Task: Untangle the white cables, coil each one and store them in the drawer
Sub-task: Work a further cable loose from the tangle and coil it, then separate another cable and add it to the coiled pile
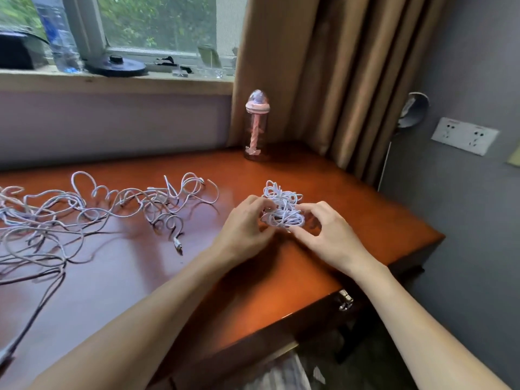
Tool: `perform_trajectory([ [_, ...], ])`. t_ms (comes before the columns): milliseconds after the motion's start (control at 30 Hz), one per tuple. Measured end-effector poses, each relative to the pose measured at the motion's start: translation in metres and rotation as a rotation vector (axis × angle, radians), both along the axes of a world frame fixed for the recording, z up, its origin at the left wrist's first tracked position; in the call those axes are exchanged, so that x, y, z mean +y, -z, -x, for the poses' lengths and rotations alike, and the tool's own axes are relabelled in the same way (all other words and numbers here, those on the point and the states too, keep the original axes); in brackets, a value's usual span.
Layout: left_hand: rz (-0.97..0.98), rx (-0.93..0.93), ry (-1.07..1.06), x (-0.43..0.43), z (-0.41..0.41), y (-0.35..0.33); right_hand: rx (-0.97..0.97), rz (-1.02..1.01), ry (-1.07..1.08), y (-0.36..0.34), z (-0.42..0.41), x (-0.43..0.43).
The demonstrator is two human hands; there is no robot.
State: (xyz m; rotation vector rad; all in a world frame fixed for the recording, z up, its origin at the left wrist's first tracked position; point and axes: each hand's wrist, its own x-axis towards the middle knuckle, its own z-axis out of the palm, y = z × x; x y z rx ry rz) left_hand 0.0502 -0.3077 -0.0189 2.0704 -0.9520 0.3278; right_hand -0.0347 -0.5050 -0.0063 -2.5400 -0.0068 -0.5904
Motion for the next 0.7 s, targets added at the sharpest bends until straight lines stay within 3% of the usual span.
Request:
perform_trajectory([
  [300, -0.086, 0.034, -0.051, 0.002, 0.000, 0.005, 0.044, 0.028, 0.042, 0.005, -0.002, 0.004],
  [700, -0.204, -0.151, -0.110, 0.048, 0.010, -0.009, -0.037, 0.134, -0.046, -0.027, 0.004, 0.039],
])
